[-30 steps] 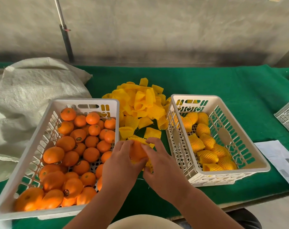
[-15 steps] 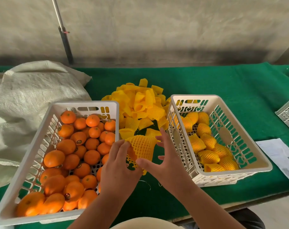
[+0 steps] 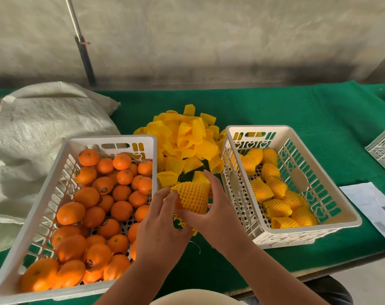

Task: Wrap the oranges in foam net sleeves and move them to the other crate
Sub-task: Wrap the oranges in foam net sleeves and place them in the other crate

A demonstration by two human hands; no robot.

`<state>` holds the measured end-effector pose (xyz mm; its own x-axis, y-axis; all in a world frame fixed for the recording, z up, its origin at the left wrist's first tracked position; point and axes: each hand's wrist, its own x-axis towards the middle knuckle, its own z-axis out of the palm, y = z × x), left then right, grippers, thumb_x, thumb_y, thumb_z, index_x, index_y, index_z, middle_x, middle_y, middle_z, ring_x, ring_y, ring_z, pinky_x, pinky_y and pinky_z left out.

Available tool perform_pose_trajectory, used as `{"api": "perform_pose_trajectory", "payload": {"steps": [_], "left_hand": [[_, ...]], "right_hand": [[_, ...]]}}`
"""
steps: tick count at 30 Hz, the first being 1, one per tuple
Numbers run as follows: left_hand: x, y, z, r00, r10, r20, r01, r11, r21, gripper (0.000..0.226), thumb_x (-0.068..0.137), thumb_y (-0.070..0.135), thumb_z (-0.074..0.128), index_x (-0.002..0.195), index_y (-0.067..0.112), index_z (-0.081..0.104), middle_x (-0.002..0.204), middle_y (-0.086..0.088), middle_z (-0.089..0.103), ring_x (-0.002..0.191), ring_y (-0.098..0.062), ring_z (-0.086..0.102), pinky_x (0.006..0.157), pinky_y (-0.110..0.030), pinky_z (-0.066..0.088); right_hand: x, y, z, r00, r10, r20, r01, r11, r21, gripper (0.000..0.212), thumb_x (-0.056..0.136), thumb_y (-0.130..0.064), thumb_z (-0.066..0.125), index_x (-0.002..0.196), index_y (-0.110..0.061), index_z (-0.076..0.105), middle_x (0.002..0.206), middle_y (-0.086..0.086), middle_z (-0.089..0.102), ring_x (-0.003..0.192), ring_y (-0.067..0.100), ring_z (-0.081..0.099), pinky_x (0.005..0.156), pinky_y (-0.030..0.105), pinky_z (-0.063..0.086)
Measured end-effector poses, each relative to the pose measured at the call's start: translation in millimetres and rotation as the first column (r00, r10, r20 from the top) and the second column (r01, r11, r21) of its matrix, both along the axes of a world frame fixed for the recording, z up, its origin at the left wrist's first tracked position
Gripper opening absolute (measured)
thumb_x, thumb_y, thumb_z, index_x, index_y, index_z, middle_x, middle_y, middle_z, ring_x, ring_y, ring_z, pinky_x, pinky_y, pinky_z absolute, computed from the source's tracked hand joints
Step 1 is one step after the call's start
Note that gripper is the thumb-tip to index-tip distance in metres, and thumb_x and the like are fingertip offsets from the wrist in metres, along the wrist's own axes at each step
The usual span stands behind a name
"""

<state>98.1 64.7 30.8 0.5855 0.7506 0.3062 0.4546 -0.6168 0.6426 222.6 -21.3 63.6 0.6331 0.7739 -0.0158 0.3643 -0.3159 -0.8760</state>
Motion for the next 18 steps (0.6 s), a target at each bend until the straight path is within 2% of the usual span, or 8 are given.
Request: {"api": "perform_pose_trajectory", "payload": {"steps": [4,6,8,10,12,15,18], "left_hand": [[0.5,0.1,1.7,0.999,-0.035,-0.037,0.036,0.999,0.024,0.076,0.075,0.041,0.089,0.134,0.026,0.045,0.142,0.01,0.041,0.085,-0.008,0.062,0.055,-0.019,0.056],[0.7,-0.9,2.2,0.997,-0.048,-0.055,0.049,0.999,0.012,0.075,0.075,0.042,0.088,0.136,0.024,0.047,0.144,0.009,0.042,0.087,-0.009,0.065,0.057,-0.01,0.047],[0.8,-2.5,3.0,0.997,-0.04,-0.063,0.042,0.999,0.031,0.073,0.076,0.045,0.086,0.135,0.023,0.049,0.143,0.008,0.043,0.088,-0.002,0.058,0.061,-0.002,0.032],[1.1,-3.7,4.5,0.997,-0.028,-0.067,0.032,0.997,0.063,0.069,0.08,0.052,0.08,0.136,0.024,0.049,0.143,0.01,0.044,0.091,0.004,0.048,0.061,-0.001,0.027],[1.6,-5.4,4.1,0.997,-0.028,-0.077,0.035,0.995,0.091,0.068,0.082,0.055,0.075,0.137,0.026,0.049,0.144,0.011,0.043,0.089,0.005,0.046,0.058,-0.002,0.033],[2.8,-9.1,2.1,0.995,-0.017,-0.097,0.028,0.994,0.11,0.066,0.082,0.051,0.078,0.136,0.026,0.052,0.141,0.012,0.045,0.086,0.006,0.046,0.056,-0.007,0.039],[2.8,-8.8,3.2,0.997,-0.061,-0.053,0.066,0.992,0.106,0.048,0.09,0.047,0.071,0.132,0.03,0.056,0.135,0.016,0.051,0.086,0.005,0.054,0.056,-0.009,0.046]], "right_hand": [[-2.2,1.5,-2.2,0.997,-0.05,0.067,0.05,0.999,0.002,0.102,0.069,-0.075,0.077,0.151,-0.054,0.022,0.134,-0.026,0.042,0.118,-0.005,0.05,0.083,0.012,0.052],[-3.9,2.7,-3.7,0.994,-0.081,0.068,0.081,0.997,0.002,0.102,0.07,-0.073,0.077,0.154,-0.049,0.023,0.135,-0.026,0.041,0.118,-0.005,0.049,0.084,0.012,0.051],[-3.3,3.7,-4.1,0.993,-0.113,0.042,0.114,0.993,-0.009,0.104,0.072,-0.072,0.077,0.156,-0.045,0.023,0.137,-0.023,0.041,0.119,-0.003,0.049,0.086,0.013,0.05],[0.3,3.9,-3.7,0.99,-0.138,-0.001,0.138,0.99,-0.031,0.103,0.073,-0.071,0.078,0.156,-0.043,0.024,0.136,-0.017,0.048,0.12,0.003,0.052,0.085,0.016,0.056],[3.7,3.4,-4.1,0.987,-0.155,-0.05,0.153,0.987,-0.042,0.102,0.073,-0.069,0.079,0.156,-0.041,0.027,0.13,-0.012,0.055,0.114,0.006,0.059,0.076,0.015,0.058],[7.1,3.0,-7.8,0.971,-0.19,-0.146,0.191,0.981,-0.004,0.101,0.073,-0.063,0.083,0.156,-0.037,0.031,0.122,-0.01,0.06,0.106,0.007,0.065,0.071,0.017,0.059],[10.8,0.7,-12.4,0.963,-0.194,-0.189,0.203,0.979,0.032,0.103,0.073,-0.06,0.084,0.157,-0.037,0.029,0.123,-0.01,0.058,0.107,0.007,0.063,0.07,0.014,0.057]]}}
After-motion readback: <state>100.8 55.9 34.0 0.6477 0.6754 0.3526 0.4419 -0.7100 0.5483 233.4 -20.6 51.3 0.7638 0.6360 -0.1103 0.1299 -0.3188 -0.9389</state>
